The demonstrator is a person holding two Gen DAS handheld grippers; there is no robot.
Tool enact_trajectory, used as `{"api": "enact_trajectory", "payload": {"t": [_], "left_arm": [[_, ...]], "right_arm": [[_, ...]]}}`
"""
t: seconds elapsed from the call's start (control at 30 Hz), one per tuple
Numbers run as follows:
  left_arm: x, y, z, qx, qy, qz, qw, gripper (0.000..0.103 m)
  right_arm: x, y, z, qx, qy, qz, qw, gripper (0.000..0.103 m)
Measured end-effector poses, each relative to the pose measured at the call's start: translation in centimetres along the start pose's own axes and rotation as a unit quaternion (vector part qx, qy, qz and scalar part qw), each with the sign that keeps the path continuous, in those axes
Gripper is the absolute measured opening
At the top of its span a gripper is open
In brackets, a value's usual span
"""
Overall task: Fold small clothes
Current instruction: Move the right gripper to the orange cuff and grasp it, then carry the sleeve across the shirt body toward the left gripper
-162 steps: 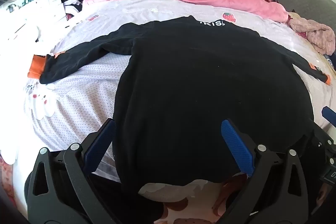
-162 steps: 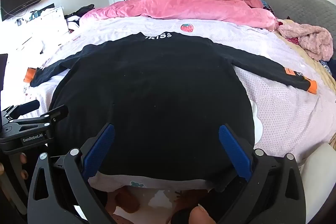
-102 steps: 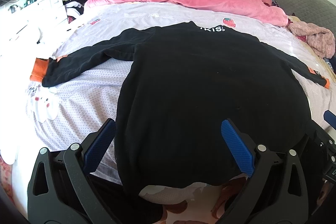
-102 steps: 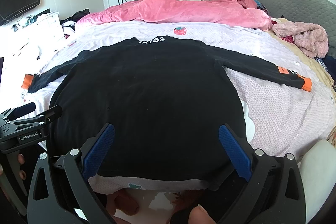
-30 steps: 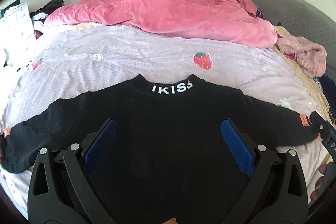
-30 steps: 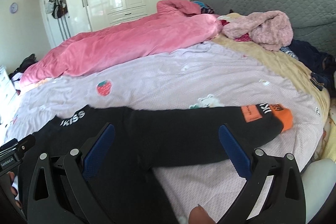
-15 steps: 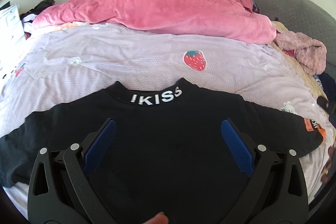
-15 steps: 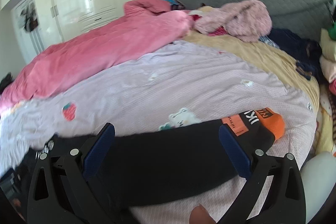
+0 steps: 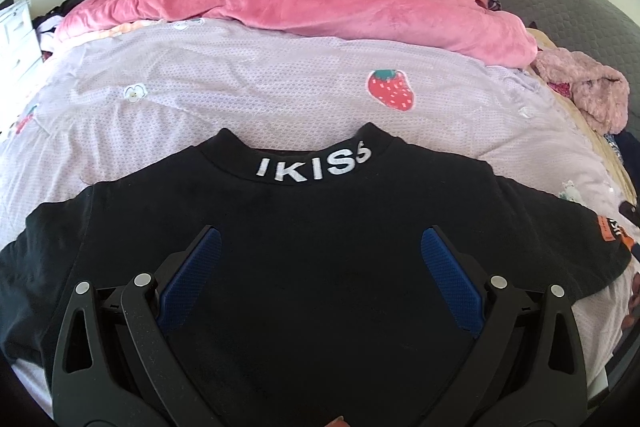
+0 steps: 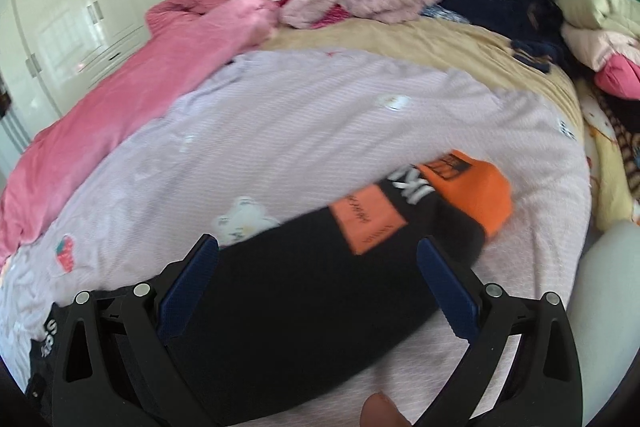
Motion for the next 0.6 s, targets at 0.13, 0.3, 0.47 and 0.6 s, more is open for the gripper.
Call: {"api": "enact_trajectory", "payload": {"t": [0.13, 0.3, 0.47, 0.6], "left_arm": [[-0.2, 0.8, -0.6, 0.013, 0.003, 0.001, 0.9999, 0.094], [-0.1, 2.0, -0.9, 0.021, 0.006, 0.011, 0.9997, 0.094], [-0.4, 2.8, -1.2, 0.027, 0.010, 0.016, 0.9994, 0.094], [-1.0, 2.9, -1.5, 0.029, 0.018, 0.013, 0.9993, 0.094]], "right_arm": [[-0.2, -2.8, -1.0, -0.021, 0.010, -0.032, 0.999, 0.099], [-0.4, -5.2, -2.5, -0.031, 0.033, -0.064, 0.997, 0.099], [-0.6, -5.9, -4.8, -0.026, 0.057, -0.089, 0.994, 0.099], [0.3, -5.8, -5.7, -0.028, 0.041, -0.103, 0.993, 0.099]]}}
Point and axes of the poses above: each gripper's, at about its wrist camera, not at the fingertips, and z roughly against the way its jaws point, y to its left, x to its top, the point moved 5 cm from there along -z, roughly the way its jaws point, and after that the axes turned 3 degrees about z, right-handed, at the moved point
